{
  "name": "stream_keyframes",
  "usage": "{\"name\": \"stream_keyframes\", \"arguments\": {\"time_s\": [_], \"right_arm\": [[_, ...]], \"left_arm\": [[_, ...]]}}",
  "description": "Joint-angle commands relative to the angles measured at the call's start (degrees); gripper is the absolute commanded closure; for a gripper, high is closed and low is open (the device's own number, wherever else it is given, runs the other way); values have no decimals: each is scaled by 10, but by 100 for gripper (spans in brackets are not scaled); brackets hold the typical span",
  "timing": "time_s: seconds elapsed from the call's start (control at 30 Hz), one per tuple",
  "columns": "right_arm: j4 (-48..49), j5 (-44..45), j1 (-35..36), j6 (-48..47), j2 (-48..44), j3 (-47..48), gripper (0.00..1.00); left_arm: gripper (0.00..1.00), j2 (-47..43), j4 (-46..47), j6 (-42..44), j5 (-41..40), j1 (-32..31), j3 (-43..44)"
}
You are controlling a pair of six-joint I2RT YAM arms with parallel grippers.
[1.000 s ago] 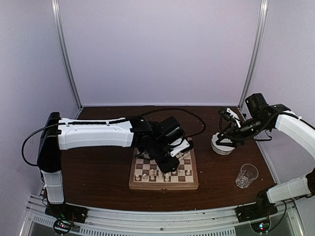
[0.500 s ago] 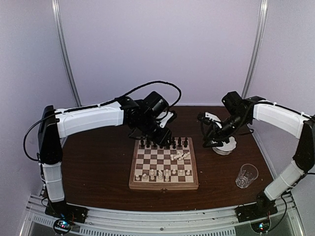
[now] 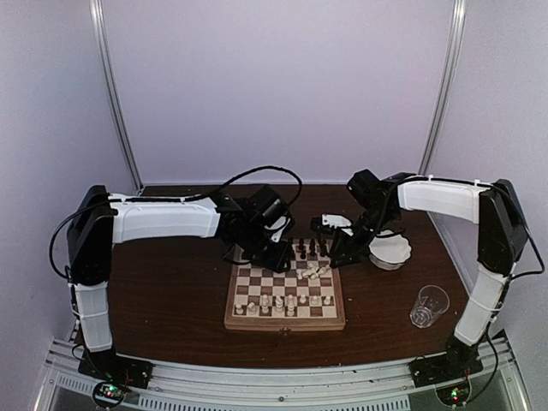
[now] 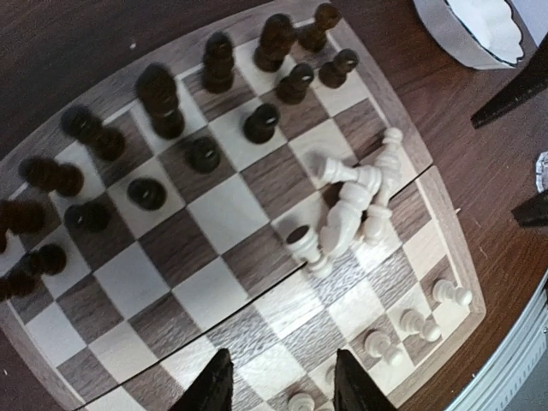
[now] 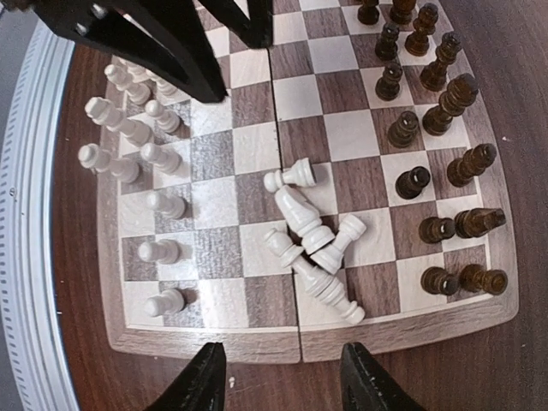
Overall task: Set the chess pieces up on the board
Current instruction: Pick up the chess pile from the chessboard.
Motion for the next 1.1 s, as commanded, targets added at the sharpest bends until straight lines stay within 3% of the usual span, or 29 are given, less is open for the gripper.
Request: {"name": "stream_keyframes", "arguments": {"time_s": [0.0,0.4,0.77,1.07], "right_arm": [[1,54,12,-25,41,50,52],[-50,98,48,-66,122,119,52],[-39,131,45,-94,139,103,49],[-10,151,47,-105,148,71,57]], "left_arm": [[59,-77,53,-41,-14,20,-58],[57,-148,70,-45,-15,38,-123],[55,-142,150,-35,70,39,-145],[55,-136,166,-29,75,40,-146]]}}
